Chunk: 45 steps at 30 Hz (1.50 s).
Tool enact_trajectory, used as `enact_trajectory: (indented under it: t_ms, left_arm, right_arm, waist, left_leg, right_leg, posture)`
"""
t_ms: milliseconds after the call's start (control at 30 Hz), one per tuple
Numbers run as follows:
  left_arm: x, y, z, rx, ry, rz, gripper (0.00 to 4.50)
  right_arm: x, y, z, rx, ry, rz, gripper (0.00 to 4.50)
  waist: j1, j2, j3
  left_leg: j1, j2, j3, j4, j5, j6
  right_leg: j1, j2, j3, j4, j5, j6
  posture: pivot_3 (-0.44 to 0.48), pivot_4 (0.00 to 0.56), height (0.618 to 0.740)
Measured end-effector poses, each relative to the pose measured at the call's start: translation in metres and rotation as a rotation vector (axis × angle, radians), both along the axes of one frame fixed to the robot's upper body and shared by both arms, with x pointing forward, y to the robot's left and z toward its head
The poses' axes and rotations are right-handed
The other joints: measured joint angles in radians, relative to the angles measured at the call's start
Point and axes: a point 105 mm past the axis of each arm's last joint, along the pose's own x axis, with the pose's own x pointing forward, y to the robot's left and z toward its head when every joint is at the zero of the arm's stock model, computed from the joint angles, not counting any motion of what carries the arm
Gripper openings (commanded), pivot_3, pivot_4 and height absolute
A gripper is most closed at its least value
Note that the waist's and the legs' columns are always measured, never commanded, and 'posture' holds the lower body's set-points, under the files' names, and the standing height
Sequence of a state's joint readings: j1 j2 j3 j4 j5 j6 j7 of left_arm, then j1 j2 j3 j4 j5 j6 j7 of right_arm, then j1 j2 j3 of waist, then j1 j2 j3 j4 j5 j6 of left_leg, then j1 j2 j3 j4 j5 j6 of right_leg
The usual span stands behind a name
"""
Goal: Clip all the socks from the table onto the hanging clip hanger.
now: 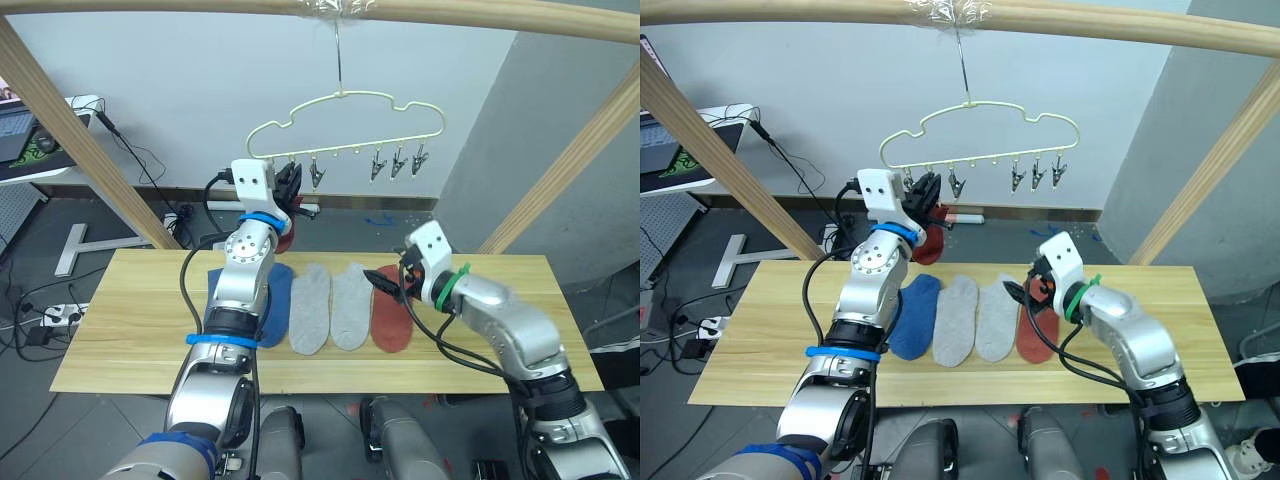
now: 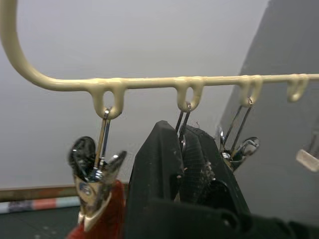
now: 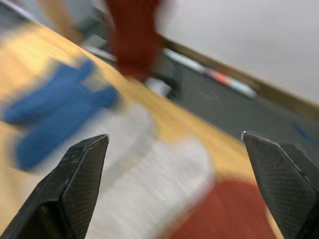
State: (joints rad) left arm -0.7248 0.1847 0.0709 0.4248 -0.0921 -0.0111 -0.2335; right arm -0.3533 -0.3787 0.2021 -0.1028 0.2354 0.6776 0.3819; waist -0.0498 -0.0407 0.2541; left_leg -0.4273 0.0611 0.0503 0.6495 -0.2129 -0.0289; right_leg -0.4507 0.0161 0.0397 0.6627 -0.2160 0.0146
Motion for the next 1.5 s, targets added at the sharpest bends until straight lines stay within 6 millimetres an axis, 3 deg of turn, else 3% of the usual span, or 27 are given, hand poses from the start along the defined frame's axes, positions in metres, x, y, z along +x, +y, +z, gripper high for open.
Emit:
enact_trajectory:
  t_ms: [67,133,267,400,533,867,1000,1067,1167,1333,1500]
  left_arm:
    - [-0.001,0.006,0.001,0.002,0.000,0.010,0.02]
    - [-0.001,0.008,0.001,0.001,0.006,0.011,0.02]
    - [-0.003,0.004,-0.003,-0.001,0.020,-0.005,0.02]
    - [-0.005,0.001,-0.003,-0.004,0.021,-0.011,0.02]
    - [-0.006,0.001,-0.004,-0.006,0.031,-0.011,0.02]
    - [-0.013,0.011,-0.006,-0.012,0.050,-0.003,0.02]
    - [-0.017,0.009,-0.006,-0.116,0.105,-0.066,0.02]
    - [-0.019,0.008,-0.006,-0.201,0.148,-0.106,0.02]
    - [-0.024,0.009,-0.006,-0.376,0.232,-0.176,0.02]
    - [-0.029,0.006,-0.005,-0.690,0.391,-0.300,0.02]
    - [-0.035,0.012,0.000,-0.811,0.432,-0.344,0.02]
  right_arm:
    - [0.001,-0.010,-0.029,-0.054,0.065,-0.051,4.50]
    - [0.002,-0.011,-0.046,-0.071,0.102,-0.066,4.50]
    - [0.012,-0.001,-0.058,-0.052,0.127,-0.076,4.50]
    - [0.029,-0.007,-0.068,-0.090,0.112,-0.115,4.50]
    - [0.037,-0.005,-0.068,-0.087,0.100,-0.118,3.58]
    - [0.020,-0.025,-0.078,-0.188,0.053,-0.022,0.02]
    - [0.006,-0.038,-0.079,-0.221,0.046,0.026,0.02]
    - [-0.002,-0.045,-0.075,-0.262,0.021,0.074,0.02]
    - [-0.004,-0.038,-0.047,-0.289,-0.095,0.145,0.02]
    - [-0.009,0.021,0.018,-0.108,-0.277,0.222,0.02]
    - [-0.008,0.051,0.046,-0.008,-0.319,0.200,0.02]
  waist:
    - [-0.001,0.000,0.000]
    - [-0.002,0.000,0.000]
    - [-0.008,0.000,0.000]
    - [-0.005,0.000,0.000]
    - [-0.004,0.000,0.000]
    - [0.003,-0.001,-0.002]
    - [0.011,-0.001,-0.003]
    - [0.011,0.000,-0.003]
    - [0.002,0.000,-0.003]
    - [-0.005,0.000,-0.003]
    - [-0.002,-0.001,-0.004]
  left_leg:
    - [0.001,0.000,0.001,0.000,0.000,0.000]
    - [0.002,0.000,0.002,0.000,0.001,0.001]
    - [0.003,0.000,0.003,0.000,0.001,0.001]
    - [0.003,0.000,0.003,-0.001,0.001,0.001]
    - [0.004,0.000,0.003,-0.001,0.001,0.001]
    - [0.013,0.000,0.003,-0.002,0.001,0.001]
    - [0.013,0.000,0.003,-0.002,0.001,0.001]
    - [0.013,0.000,0.004,-0.002,0.001,0.001]
    - [0.013,0.001,0.004,-0.002,0.001,0.001]
    - [0.013,0.002,-0.002,-0.002,0.001,0.000]
    - [0.012,0.000,-0.001,-0.002,0.001,0.000]
  right_leg:
    - [0.000,0.000,0.001,0.001,0.000,0.000]
    - [0.000,0.000,0.002,0.001,0.000,0.000]
    - [0.001,0.001,0.002,0.001,0.000,0.000]
    - [0.001,0.000,0.002,0.001,0.000,0.000]
    - [0.002,0.000,0.003,0.000,0.000,0.000]
    - [0.011,0.000,0.002,0.000,0.000,0.000]
    - [0.010,0.000,0.002,0.000,0.000,0.000]
    - [0.009,0.000,0.003,0.000,0.000,0.000]
    - [0.009,0.001,0.003,0.000,0.000,0.000]
    - [0.009,0.003,0.000,0.002,0.000,0.000]
    - [0.009,0.001,0.001,0.000,0.000,0.000]
  posture:
    - [-0.065,0.241,0.740]
    - [-0.064,0.242,0.740]
    - [-0.050,0.246,0.740]
    - [-0.039,0.248,0.740]
    - [-0.026,0.248,0.740]
    - [0.004,0.227,0.740]
    - [0.006,0.219,0.740]
    - [0.006,0.217,0.740]
    - [0.008,0.211,0.740]
    - [0.007,0.206,0.740]
    - [0.009,0.202,0.740]
